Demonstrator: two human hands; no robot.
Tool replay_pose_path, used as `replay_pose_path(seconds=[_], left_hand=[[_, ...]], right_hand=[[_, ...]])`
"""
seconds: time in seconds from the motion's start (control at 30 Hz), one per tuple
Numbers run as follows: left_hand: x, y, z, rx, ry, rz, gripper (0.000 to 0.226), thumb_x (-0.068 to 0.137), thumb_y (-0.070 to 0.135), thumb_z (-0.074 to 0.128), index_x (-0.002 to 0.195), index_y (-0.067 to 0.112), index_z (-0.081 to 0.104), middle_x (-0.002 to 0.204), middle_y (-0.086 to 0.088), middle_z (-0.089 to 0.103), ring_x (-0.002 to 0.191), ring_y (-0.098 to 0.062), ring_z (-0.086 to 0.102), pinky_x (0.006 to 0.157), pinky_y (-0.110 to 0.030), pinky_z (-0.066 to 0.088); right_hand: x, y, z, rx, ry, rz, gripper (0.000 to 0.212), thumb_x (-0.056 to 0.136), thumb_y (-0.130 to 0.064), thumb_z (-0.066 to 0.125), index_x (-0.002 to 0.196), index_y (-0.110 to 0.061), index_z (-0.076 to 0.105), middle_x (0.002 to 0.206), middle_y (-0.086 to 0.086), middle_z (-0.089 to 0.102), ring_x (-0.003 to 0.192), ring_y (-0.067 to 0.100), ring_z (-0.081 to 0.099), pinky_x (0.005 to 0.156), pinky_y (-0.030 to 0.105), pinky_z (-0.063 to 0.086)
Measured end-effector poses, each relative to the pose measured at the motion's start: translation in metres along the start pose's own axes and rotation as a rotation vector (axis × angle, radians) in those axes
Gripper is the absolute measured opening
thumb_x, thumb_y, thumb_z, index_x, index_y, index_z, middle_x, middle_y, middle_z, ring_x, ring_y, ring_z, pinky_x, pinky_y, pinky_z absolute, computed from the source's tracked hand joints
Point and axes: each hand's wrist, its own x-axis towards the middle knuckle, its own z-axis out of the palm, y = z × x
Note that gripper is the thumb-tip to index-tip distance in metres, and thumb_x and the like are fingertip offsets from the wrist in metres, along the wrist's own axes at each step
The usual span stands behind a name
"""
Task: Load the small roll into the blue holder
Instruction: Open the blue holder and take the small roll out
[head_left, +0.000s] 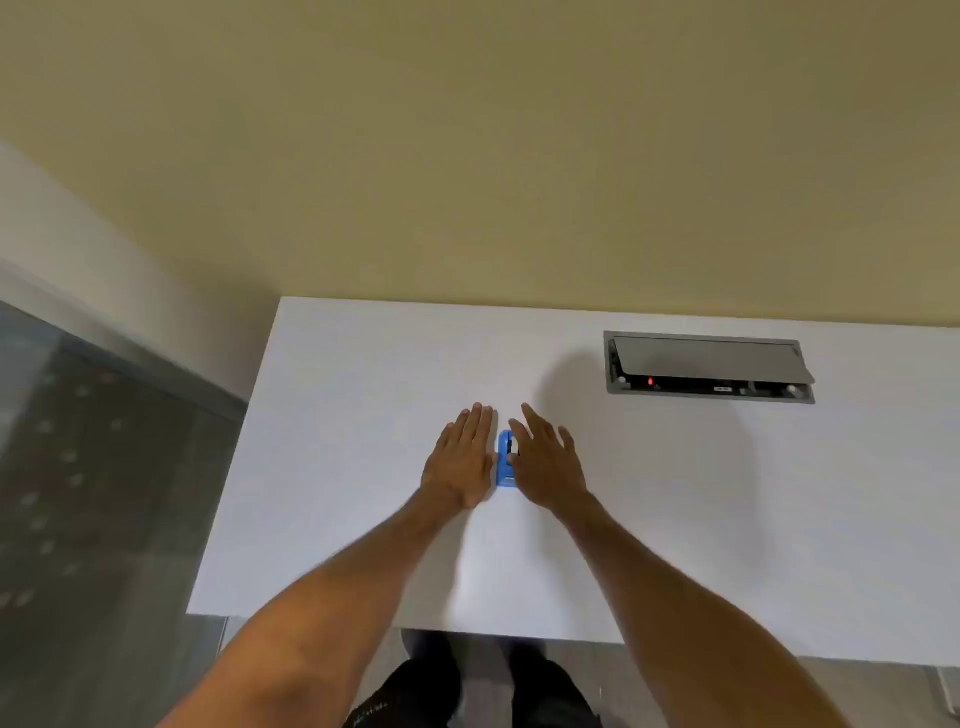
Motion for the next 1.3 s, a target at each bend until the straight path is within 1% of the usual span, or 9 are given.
replay_pose_path(seconds=[0.13, 0.33, 0.47, 0.6, 0.7, 0.77, 0.9, 1.03, 1.3], left_hand=[[0.001, -0.002, 0.016, 0.024, -0.060, -0.003, 0.070, 0.113, 0.045, 0.021, 0.168, 0.010, -0.007, 0.178, -0.009, -0.009, 0.167, -0.028, -0.005, 0.137, -0.044, 0.007], [0.010, 0.002, 0.034, 0.003, -0.095, -0.004, 0.078, 0.111, 0.045, 0.035, 0.168, 0.010, -0.005, 0.178, -0.009, -0.005, 0.167, -0.028, -0.002, 0.137, -0.044, 0.009], [0.020, 0.004, 0.038, -0.010, -0.113, 0.005, 0.079, 0.111, 0.044, 0.038, 0.168, 0.011, -0.005, 0.178, -0.008, -0.005, 0.167, -0.026, -0.002, 0.138, -0.043, 0.008], [0.027, 0.002, 0.040, -0.036, -0.121, 0.004, 0.081, 0.110, 0.042, 0.043, 0.168, 0.012, -0.007, 0.178, -0.006, -0.007, 0.167, -0.024, -0.005, 0.138, -0.044, 0.008], [0.029, 0.002, 0.040, -0.061, -0.103, 0.009, 0.083, 0.110, 0.044, 0.043, 0.168, 0.014, -0.007, 0.178, -0.005, -0.007, 0.167, -0.024, -0.004, 0.138, -0.044, 0.009], [0.029, 0.001, 0.041, -0.061, -0.103, 0.009, 0.083, 0.109, 0.046, 0.044, 0.168, 0.016, -0.006, 0.178, -0.006, -0.006, 0.167, -0.025, -0.004, 0.138, -0.044, 0.009], [0.030, -0.001, 0.040, -0.048, -0.088, 0.003, 0.087, 0.106, 0.048, 0.052, 0.169, 0.018, -0.001, 0.178, -0.008, -0.002, 0.167, -0.027, -0.001, 0.138, -0.044, 0.010], [0.031, 0.000, 0.038, -0.031, -0.087, -0.013, 0.087, 0.106, 0.049, 0.054, 0.169, 0.020, 0.001, 0.178, -0.009, -0.002, 0.167, -0.028, -0.002, 0.137, -0.045, 0.011], [0.030, 0.006, 0.041, -0.002, -0.055, -0.028, 0.087, 0.105, 0.048, 0.056, 0.169, 0.020, 0.004, 0.178, -0.010, 0.004, 0.167, -0.029, 0.003, 0.137, -0.043, 0.013]], right_hand=[[0.005, 0.004, 0.012, 0.021, -0.026, 0.039, 0.057, 0.106, -0.037, 0.050, 0.157, -0.019, 0.032, 0.173, 0.005, 0.012, 0.159, 0.022, 0.024, 0.129, 0.049, 0.026], [0.016, 0.007, 0.020, 0.083, -0.014, 0.067, 0.058, 0.101, -0.035, 0.061, 0.152, -0.021, 0.036, 0.168, 0.003, 0.027, 0.151, 0.022, 0.038, 0.127, 0.049, 0.030], [0.025, 0.013, 0.025, 0.103, 0.010, 0.074, 0.054, 0.101, -0.035, 0.061, 0.148, -0.021, 0.039, 0.160, 0.002, 0.038, 0.143, 0.020, 0.048, 0.124, 0.046, 0.035], [0.034, 0.016, 0.026, 0.109, 0.012, 0.082, 0.054, 0.101, -0.035, 0.062, 0.147, -0.020, 0.038, 0.156, 0.001, 0.041, 0.139, 0.019, 0.050, 0.123, 0.046, 0.037], [0.037, 0.016, 0.025, 0.127, 0.007, 0.071, 0.056, 0.101, -0.036, 0.062, 0.149, -0.021, 0.037, 0.159, 0.001, 0.037, 0.142, 0.019, 0.047, 0.124, 0.046, 0.035], [0.039, 0.017, 0.026, 0.130, 0.007, 0.059, 0.054, 0.101, -0.036, 0.062, 0.148, -0.023, 0.039, 0.162, 0.001, 0.035, 0.145, 0.019, 0.045, 0.125, 0.046, 0.033], [0.044, 0.017, 0.025, 0.124, -0.018, 0.056, 0.057, 0.098, -0.041, 0.066, 0.146, -0.022, 0.042, 0.165, 0.002, 0.031, 0.148, 0.019, 0.042, 0.127, 0.045, 0.029], [0.046, 0.019, 0.021, 0.122, -0.005, 0.042, 0.063, 0.096, -0.044, 0.069, 0.147, -0.020, 0.042, 0.164, 0.002, 0.034, 0.146, 0.020, 0.045, 0.127, 0.045, 0.029], [0.044, 0.023, 0.019, 0.137, 0.014, 0.016, 0.062, 0.093, -0.044, 0.072, 0.143, -0.020, 0.045, 0.155, -0.001, 0.045, 0.140, 0.018, 0.051, 0.126, 0.044, 0.031]])
